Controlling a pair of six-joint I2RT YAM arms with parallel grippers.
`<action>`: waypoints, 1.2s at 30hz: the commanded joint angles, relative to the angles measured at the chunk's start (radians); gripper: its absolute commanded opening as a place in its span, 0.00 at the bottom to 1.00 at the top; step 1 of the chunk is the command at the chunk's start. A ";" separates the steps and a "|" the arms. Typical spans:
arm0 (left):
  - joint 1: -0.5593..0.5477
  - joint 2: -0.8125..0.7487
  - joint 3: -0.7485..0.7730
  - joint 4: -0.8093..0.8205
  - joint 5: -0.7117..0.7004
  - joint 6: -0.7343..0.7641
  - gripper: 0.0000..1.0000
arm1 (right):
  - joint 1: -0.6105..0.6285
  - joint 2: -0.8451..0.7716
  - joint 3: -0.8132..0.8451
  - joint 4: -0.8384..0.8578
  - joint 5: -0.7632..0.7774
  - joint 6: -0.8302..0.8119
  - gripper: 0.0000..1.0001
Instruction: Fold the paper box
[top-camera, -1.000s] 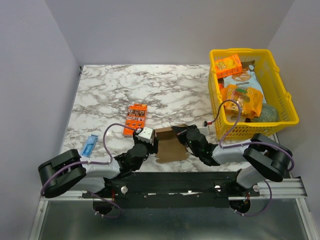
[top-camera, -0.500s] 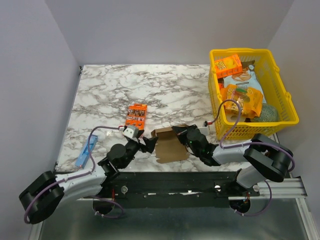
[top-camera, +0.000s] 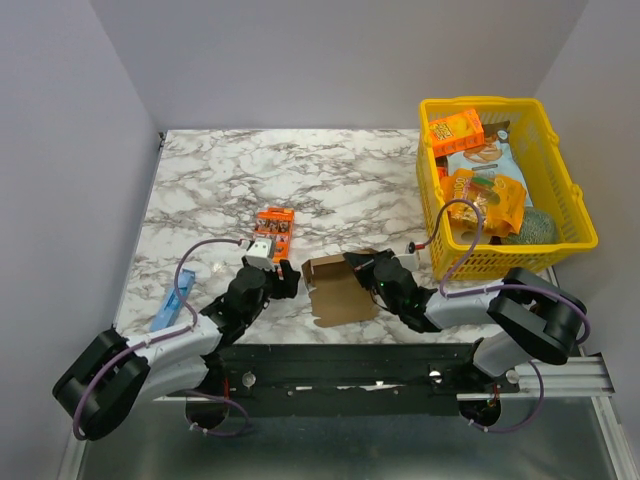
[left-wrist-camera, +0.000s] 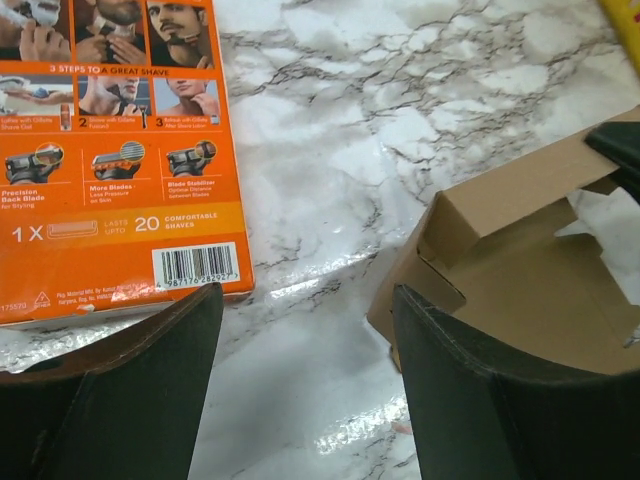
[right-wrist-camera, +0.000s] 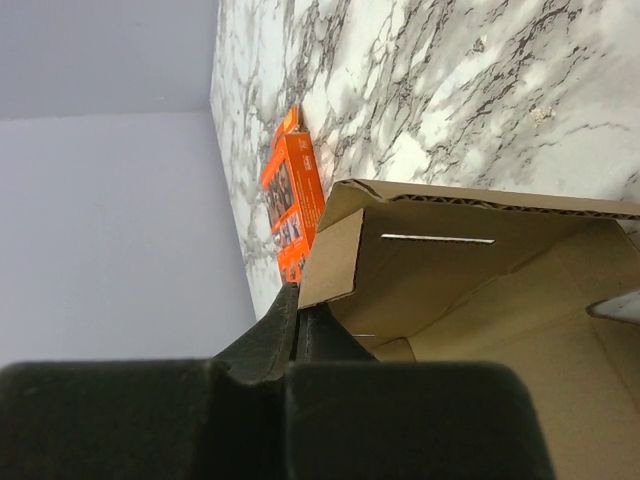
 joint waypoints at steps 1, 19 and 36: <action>0.008 0.078 0.044 -0.039 -0.037 -0.028 0.77 | -0.011 -0.012 -0.020 0.011 0.073 -0.014 0.00; 0.005 0.224 0.026 0.222 0.245 0.086 0.56 | -0.013 0.011 0.000 0.017 0.046 -0.022 0.00; -0.005 0.351 0.073 0.357 0.241 0.130 0.52 | -0.013 0.019 -0.003 0.028 0.038 -0.025 0.00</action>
